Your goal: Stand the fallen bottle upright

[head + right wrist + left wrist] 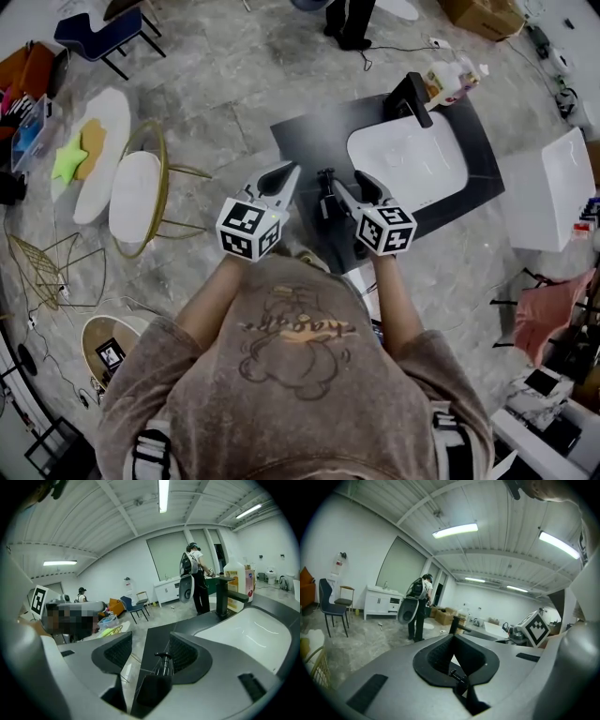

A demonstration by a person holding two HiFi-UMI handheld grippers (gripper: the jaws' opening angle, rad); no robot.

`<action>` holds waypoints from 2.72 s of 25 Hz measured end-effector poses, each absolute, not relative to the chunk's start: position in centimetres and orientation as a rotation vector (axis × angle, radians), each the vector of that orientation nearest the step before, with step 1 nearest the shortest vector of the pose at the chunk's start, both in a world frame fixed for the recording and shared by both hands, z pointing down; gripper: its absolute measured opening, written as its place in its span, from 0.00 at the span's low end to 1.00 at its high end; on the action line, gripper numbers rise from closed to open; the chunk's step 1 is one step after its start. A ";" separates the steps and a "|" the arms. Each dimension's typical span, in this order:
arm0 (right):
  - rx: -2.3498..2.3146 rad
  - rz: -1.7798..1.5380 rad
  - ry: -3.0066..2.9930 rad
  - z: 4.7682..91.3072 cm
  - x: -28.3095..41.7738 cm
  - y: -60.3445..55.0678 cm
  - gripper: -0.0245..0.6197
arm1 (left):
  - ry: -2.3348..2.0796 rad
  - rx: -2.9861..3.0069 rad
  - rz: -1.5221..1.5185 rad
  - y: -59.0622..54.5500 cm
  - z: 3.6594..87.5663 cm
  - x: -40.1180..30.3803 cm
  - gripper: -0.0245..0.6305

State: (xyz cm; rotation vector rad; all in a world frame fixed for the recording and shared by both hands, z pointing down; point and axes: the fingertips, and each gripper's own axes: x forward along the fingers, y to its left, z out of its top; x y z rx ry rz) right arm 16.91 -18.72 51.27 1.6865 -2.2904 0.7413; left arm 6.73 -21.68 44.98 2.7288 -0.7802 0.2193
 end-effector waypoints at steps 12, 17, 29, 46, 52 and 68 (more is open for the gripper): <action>1.388 0.814 -2.197 57.9 16.2 -22.4 0.43 | -0.856 2.685 0.239 -23.0 45.9 5.4 0.06; 1.281 0.830 -2.148 60.2 16.2 -23.3 0.44 | -0.881 2.665 0.243 -23.4 46.3 5.0 0.07; 1.050 0.939 -2.076 64.6 15.6 -24.0 0.48 | -0.941 2.610 0.249 -24.5 47.2 4.2 0.07; 0.968 1.124 -2.045 66.4 15.5 -23.9 0.42 | -0.973 2.567 0.251 -24.8 47.9 4.0 0.06; 0.958 1.103 -2.057 66.4 15.6 -23.8 0.40 | -0.985 2.561 0.247 -24.6 48.1 4.0 0.06; 1.078 1.052 -2.082 63.6 17.4 -23.7 0.33 | -0.969 2.576 0.226 -23.6 47.4 3.8 0.07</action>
